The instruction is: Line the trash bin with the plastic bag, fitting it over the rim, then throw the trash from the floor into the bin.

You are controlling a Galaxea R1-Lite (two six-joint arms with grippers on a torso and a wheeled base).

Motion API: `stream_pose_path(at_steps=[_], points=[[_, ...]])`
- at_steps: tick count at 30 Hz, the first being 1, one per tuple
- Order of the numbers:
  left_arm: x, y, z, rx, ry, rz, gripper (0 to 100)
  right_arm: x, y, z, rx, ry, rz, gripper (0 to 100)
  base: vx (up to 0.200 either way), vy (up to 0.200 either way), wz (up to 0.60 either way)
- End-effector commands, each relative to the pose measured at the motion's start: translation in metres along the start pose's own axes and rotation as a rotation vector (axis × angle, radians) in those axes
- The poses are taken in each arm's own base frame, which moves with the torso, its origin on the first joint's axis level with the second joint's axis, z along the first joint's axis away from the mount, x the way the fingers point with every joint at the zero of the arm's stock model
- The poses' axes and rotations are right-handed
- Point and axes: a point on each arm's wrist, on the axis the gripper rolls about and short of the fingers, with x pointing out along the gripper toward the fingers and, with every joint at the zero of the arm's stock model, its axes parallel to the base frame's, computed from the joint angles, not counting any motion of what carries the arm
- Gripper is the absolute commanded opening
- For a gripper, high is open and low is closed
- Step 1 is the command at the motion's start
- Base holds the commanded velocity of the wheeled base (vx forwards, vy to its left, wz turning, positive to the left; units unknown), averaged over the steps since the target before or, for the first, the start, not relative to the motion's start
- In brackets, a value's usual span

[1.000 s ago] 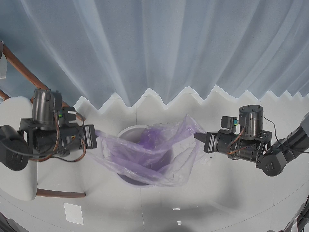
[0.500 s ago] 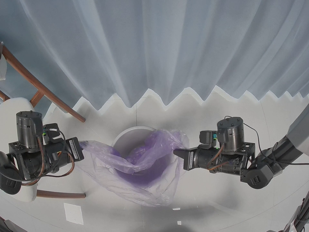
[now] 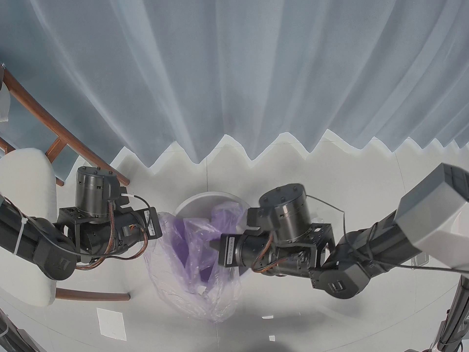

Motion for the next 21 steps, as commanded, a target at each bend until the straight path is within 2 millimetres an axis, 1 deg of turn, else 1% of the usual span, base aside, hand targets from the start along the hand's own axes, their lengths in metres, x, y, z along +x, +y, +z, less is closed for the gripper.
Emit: stream_pose_path(at_steps=[1, 2, 3, 4, 5, 6, 7, 8, 11, 14, 15, 17, 18, 19, 20, 21], points=[[0.024, 0.007, 0.0, -0.013, -0.014, 0.029, 0, 0.008, -0.012, -0.011, 0.019, 0.021, -0.076, 0, 0.0, 0.0, 0.0], [0.026, 0.004, 0.006, -0.02, -0.055, 0.01, 0, 0.001, -0.02, 0.0, 0.029, -0.009, -0.095, 0, 0.0, 0.0, 0.0], [0.026, 0.004, 0.006, -0.02, -0.055, 0.01, 0, 0.001, -0.02, 0.0, 0.029, -0.009, -0.095, 0, 0.0, 0.0, 0.0], [0.027, 0.002, 0.008, -0.02, -0.075, -0.001, 0, -0.007, -0.03, 0.013, 0.035, -0.034, -0.123, 0, 0.0, 0.0, 0.0], [0.028, 0.001, 0.008, -0.02, -0.076, -0.001, 0, -0.011, -0.037, 0.02, 0.034, -0.045, -0.141, 0, 0.0, 0.0, 0.0], [0.028, 0.001, 0.008, -0.02, -0.076, -0.001, 0, -0.011, -0.037, 0.02, 0.034, -0.045, -0.141, 0, 0.0, 0.0, 0.0], [0.034, 0.002, 0.006, -0.02, -0.064, 0.007, 0, -0.017, -0.048, 0.03, 0.03, -0.06, -0.172, 0, 0.0, 0.0, 0.0], [0.043, 0.002, 0.007, -0.02, -0.066, 0.022, 0, -0.025, -0.064, 0.045, 0.011, -0.082, -0.214, 0, 0.0, 0.0, 0.0], [0.056, 0.002, 0.011, -0.025, -0.082, 0.041, 0, -0.034, -0.087, 0.068, -0.016, -0.136, -0.263, 0, 0.0, 0.0, 0.0], [0.069, 0.004, 0.018, -0.033, -0.093, 0.051, 0, -0.037, -0.097, 0.085, -0.013, -0.181, -0.279, 0, 0.0, 0.0, 0.0], [0.069, 0.004, 0.018, -0.033, -0.093, 0.051, 0, -0.037, -0.097, 0.085, -0.013, -0.181, -0.279, 0, 0.0, 0.0, 0.0], [0.089, 0.02, 0.026, -0.069, -0.083, 0.105, 0, -0.033, -0.104, 0.096, -0.003, -0.182, -0.279, 0, 0.0, 0.0, 0.0], [0.089, 0.02, 0.026, -0.069, -0.083, 0.105, 0, -0.033, -0.104, 0.096, -0.003, -0.182, -0.279, 0, 0.0, 0.0, 0.0], [0.098, 0.032, 0.034, -0.109, -0.098, 0.134, 0, -0.029, -0.112, 0.103, 0.0, -0.184, -0.289, 0, 0.0, 0.0, 0.0], [0.099, 0.033, 0.034, -0.111, -0.097, 0.137, 0, -0.028, -0.113, 0.104, 0.0, -0.188, -0.289, 0, 0.0, 0.0, 0.0], [0.104, 0.041, 0.04, -0.126, -0.1, 0.158, 0, -0.026, -0.119, 0.114, -0.01, -0.207, -0.297, 0, 0.0, 0.0, 0.0]])
